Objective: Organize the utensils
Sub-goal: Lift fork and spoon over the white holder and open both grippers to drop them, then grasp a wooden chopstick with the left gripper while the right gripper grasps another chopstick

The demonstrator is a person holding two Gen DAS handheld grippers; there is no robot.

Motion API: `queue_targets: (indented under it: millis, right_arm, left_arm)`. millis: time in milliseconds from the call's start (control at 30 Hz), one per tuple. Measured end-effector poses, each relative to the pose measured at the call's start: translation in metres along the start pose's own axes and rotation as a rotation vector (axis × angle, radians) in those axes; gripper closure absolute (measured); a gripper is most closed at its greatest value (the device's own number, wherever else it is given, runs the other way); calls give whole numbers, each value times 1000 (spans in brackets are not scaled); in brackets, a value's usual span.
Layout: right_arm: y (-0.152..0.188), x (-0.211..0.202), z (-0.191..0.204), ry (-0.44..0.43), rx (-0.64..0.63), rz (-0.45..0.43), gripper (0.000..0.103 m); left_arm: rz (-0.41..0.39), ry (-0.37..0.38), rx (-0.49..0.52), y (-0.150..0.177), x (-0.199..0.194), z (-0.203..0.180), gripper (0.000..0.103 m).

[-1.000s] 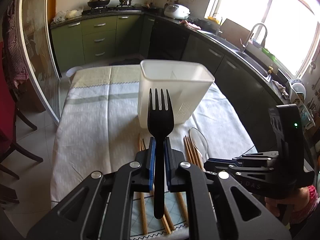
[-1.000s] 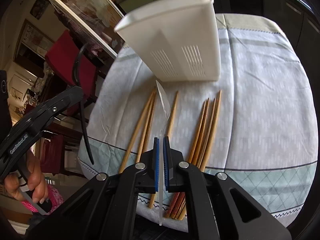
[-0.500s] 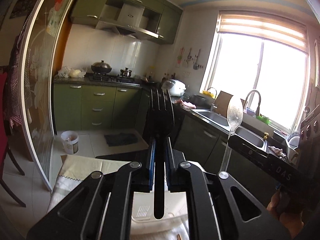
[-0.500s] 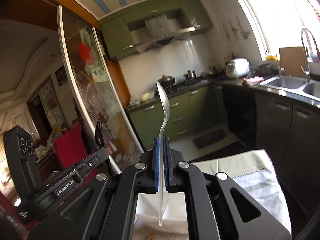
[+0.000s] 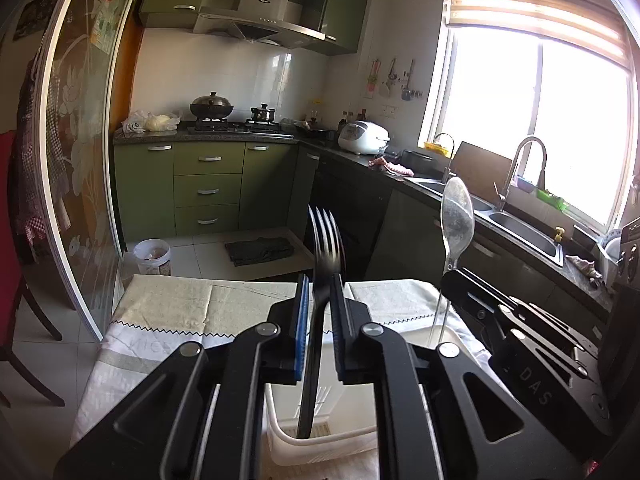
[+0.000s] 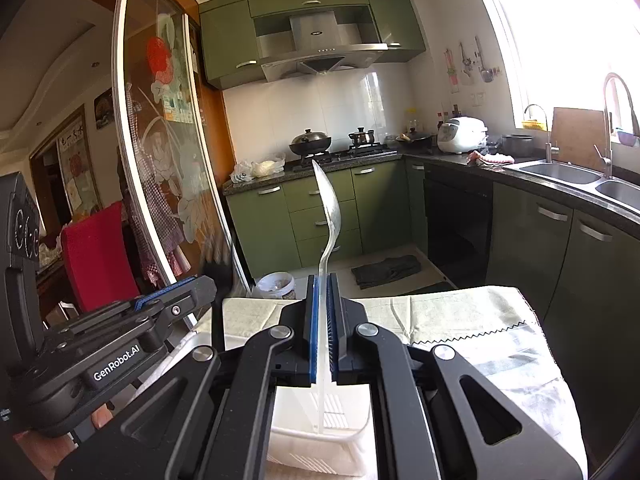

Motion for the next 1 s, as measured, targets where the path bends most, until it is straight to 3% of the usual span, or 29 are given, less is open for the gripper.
queue_targets:
  millis: [67,200,400,533,767,833,1000]
  right_arm:
    - [6,-2,3,6,-15,5,98]
    - [16,-7,4,9,-28,22,91]
    - [14,-56,-3,15,-22,-9,91]
    - [25,-89,-16,20,-6,68,82]
    - [95,-114,-38,-20,31,367,74]
    - [116,-119,-42,-33,43,426,74]
    - [142,-130,-51,-29,63,477,74]
  left_arm:
    - [9,-9,14,4,0,0,75]
    - [28,-17,13,9,-3,1,73]
    - [73,-68,28,4,-31,9,73]
    - [255,-131,52,34,-42,27,66]
    - [698,-206,31,146,-39,81,63]
    - [747,-224,35,160,-37,91,63]
    - [753,-237,77,171,-39,86,67]
Point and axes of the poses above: each gripper's, at about its wrist camera, not at the fingertips, and x roughly the way its jaws point, z to its left, y to its underside, the point moved 6 cm from there along x, roughly the way its jaws point, and after that the axes turned 11 degrees about -x, right-handed, at the moved point
